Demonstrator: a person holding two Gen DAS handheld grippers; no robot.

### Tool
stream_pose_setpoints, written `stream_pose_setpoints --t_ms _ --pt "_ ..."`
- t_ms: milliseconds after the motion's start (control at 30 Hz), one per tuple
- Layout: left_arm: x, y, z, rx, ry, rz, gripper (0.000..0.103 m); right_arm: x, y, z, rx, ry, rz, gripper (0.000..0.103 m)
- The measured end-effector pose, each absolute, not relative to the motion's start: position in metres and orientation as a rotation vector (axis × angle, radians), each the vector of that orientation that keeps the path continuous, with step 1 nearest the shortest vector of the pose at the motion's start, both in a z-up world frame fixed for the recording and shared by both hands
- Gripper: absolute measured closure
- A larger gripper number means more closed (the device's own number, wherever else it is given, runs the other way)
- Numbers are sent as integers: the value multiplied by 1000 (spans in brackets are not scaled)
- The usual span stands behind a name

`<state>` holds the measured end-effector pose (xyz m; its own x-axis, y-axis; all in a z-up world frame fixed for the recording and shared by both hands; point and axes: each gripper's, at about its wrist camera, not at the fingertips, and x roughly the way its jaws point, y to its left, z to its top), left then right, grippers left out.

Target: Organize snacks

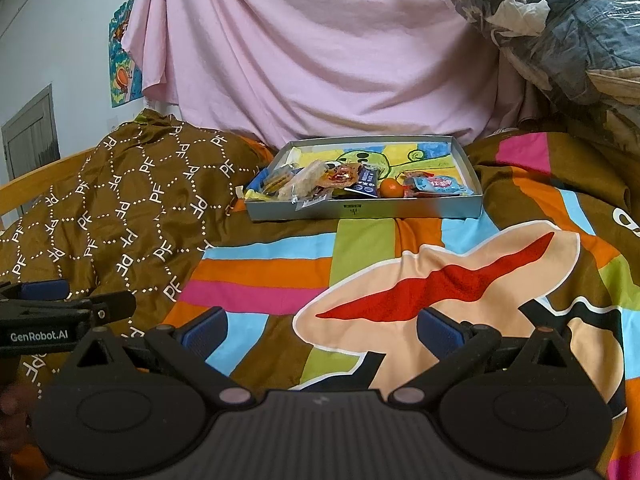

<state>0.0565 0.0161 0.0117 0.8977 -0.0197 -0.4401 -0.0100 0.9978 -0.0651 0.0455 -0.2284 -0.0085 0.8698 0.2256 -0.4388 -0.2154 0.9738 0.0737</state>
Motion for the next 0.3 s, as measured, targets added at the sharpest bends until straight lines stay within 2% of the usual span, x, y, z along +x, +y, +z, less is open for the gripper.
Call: stream_pose_setpoints --t_ms 300 --pt "57 14 10 -58 464 -14 1 45 -228 -10 25 466 234 0"
